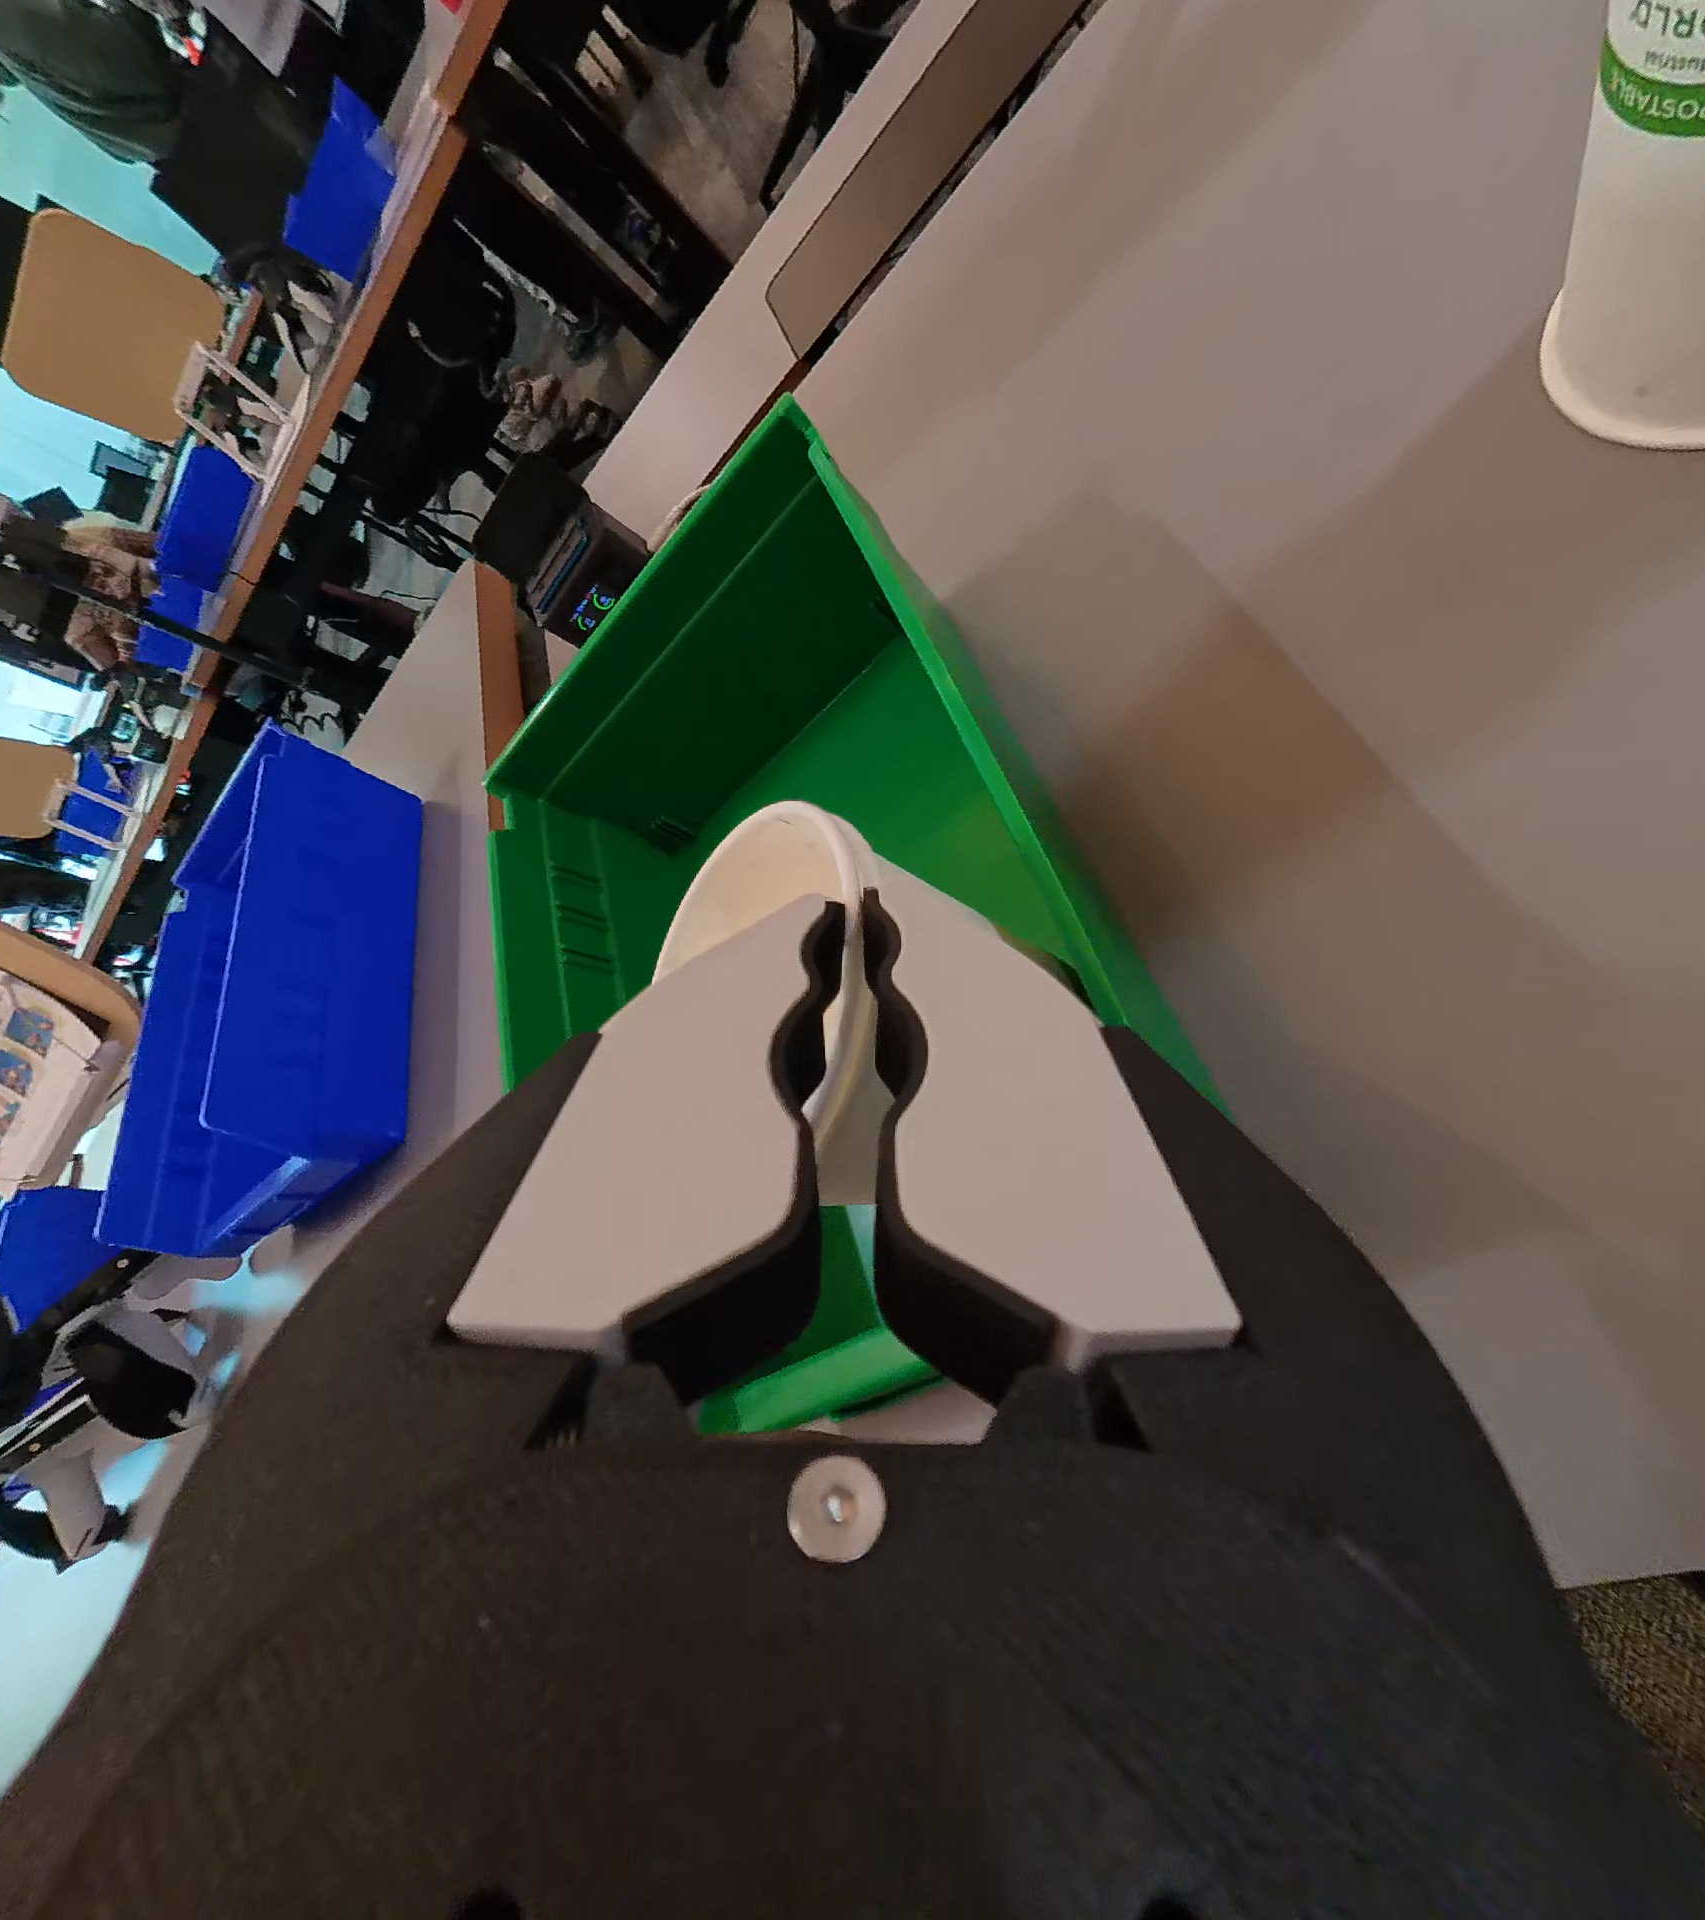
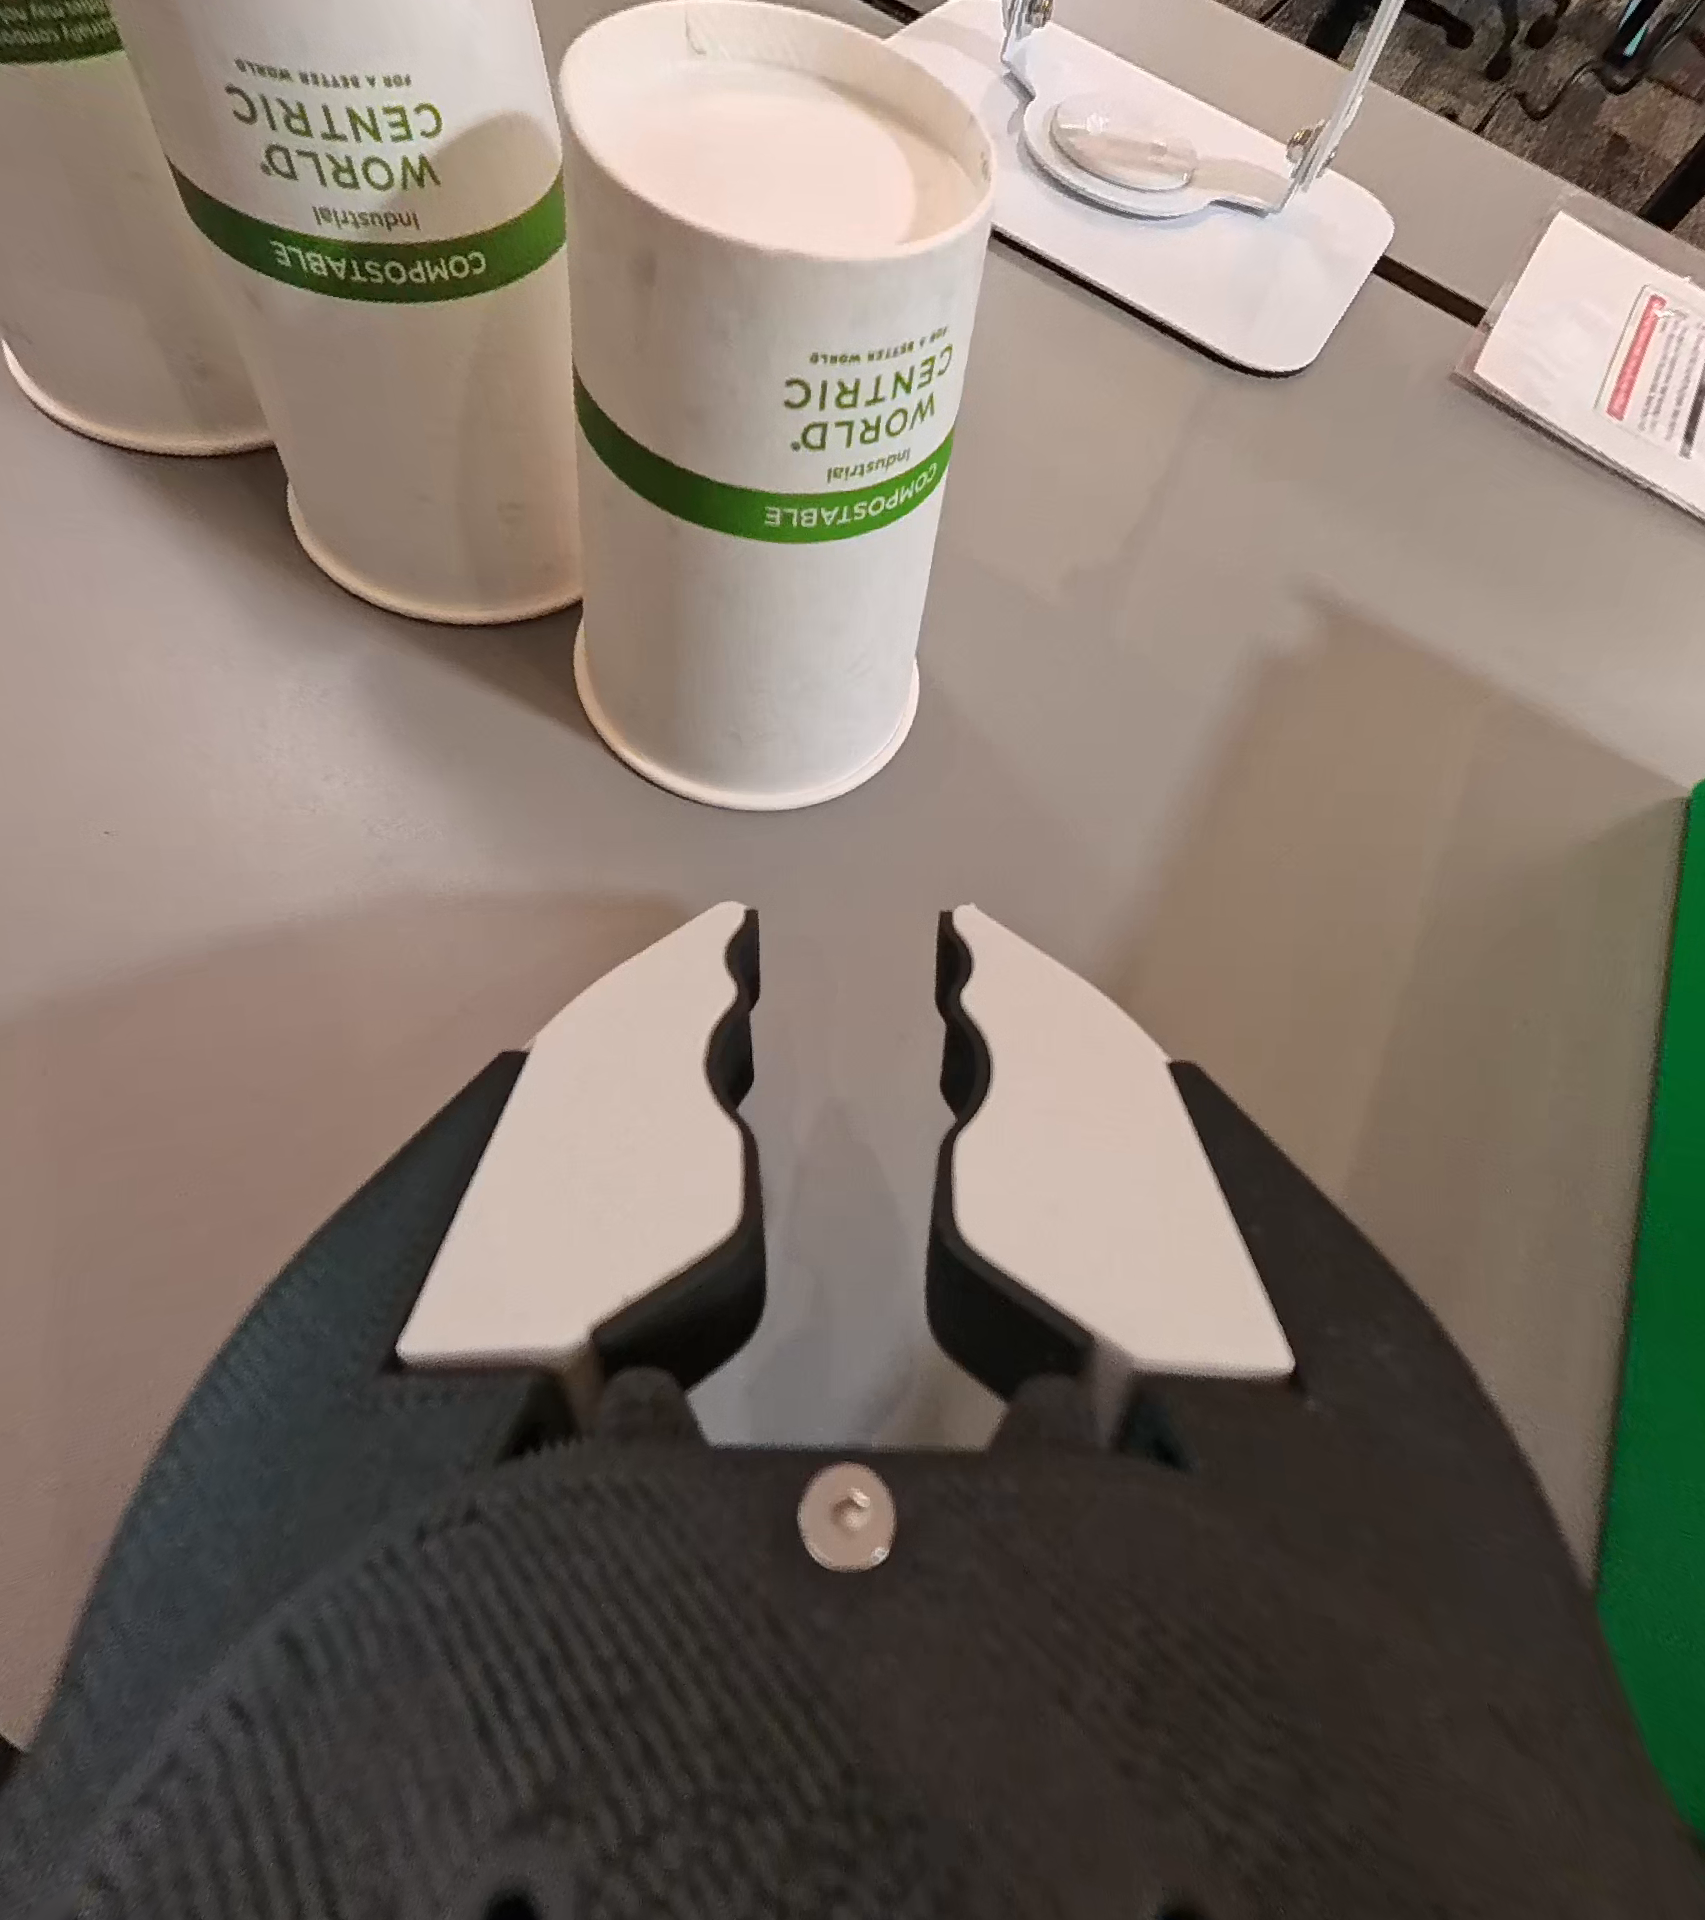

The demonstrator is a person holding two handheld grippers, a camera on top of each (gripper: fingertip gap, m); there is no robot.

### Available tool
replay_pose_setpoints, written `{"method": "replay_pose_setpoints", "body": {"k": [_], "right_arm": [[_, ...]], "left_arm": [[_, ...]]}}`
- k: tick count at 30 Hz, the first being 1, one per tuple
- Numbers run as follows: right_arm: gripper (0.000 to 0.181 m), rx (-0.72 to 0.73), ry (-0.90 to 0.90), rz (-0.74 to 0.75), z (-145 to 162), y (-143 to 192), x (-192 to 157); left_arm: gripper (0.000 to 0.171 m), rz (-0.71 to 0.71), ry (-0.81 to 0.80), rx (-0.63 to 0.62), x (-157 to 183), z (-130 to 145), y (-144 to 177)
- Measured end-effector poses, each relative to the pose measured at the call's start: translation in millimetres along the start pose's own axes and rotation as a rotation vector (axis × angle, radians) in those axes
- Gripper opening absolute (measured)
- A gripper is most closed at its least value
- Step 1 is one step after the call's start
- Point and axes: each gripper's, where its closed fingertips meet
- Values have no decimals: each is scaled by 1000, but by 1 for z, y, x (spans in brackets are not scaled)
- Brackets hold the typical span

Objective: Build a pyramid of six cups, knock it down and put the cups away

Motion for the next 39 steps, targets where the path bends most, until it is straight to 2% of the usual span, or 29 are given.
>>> {"method": "replay_pose_setpoints", "body": {"k": [11,18,22,28,35,39], "right_arm": [[33,0,-1,0,0,0,0],[33,0,0,-1,0,0,0],[33,0,-5,-2,0,0,0],[33,0,-10,-6,0,0,0],[33,3,-10,-6,0,0,0],[33,4,-13,-8,-1,0,0]], "left_arm": [[5,-93,0,20,-16,-7,5],[5,-248,47,79,-44,-17,18],[5,-358,115,152,-66,-28,34],[5,-481,237,339,-93,-56,76],[4,-581,229,420,-104,-75,105],[4,-563,244,480,-101,-89,116]]}}
Point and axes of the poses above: each gripper's, where its closed fingertips meet, y back along the fingers, z out of its underside, x = y × z across the jaws, and after that the axes turned 1 degree about y, right-handed
